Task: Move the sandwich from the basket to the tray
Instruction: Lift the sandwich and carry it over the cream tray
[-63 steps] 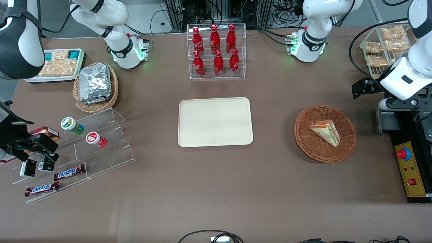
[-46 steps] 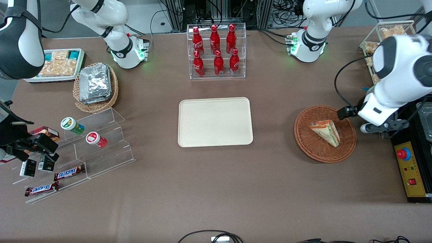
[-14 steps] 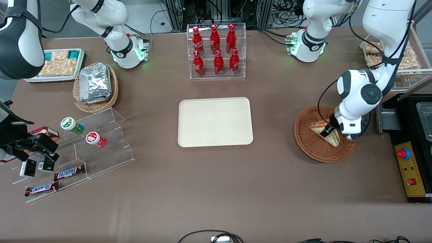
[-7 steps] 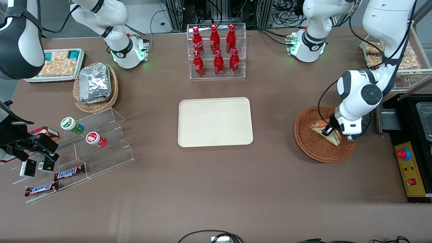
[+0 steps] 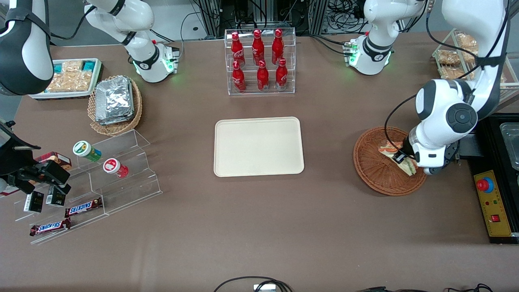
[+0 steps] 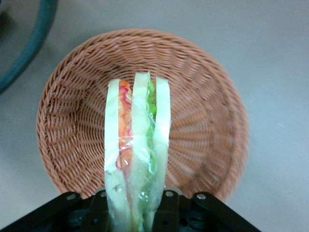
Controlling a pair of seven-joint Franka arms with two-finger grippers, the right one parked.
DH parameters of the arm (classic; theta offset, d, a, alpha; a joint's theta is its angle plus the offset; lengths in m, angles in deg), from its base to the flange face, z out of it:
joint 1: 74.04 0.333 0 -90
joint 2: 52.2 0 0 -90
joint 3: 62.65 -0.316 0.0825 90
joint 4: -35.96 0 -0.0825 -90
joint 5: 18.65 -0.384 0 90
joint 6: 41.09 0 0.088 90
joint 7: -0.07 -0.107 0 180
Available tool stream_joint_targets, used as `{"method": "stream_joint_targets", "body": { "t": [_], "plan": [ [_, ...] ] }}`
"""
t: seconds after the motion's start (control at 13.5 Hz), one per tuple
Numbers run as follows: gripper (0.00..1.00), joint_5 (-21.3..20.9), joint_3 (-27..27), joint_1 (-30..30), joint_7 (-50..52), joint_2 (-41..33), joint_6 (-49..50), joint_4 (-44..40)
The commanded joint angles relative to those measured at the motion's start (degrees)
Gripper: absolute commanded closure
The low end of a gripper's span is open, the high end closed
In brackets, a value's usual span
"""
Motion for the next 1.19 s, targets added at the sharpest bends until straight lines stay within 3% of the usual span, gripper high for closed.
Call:
{"method": "stream_joint_targets", "body": {
  "t": [0.0, 0.22, 0.37, 0.67, 1.11],
  "plan": [
    [1.0, -0.9, 4.7, -0.2, 0.3, 0.9, 5.1, -5.4],
    [1.0, -0.9, 10.5, -0.2, 0.3, 1.6, 5.0, -6.5],
    [1.0, -5.0, 12.9, -3.0, 0.4, 2.0, 4.9, -6.7],
    [1.0, -11.5, 12.9, -13.3, 1.0, 5.5, 4.4, -8.6],
    [1.0, -12.5, 12.8, -22.3, 1.3, 10.9, 2.3, -10.5]
  ]
}}
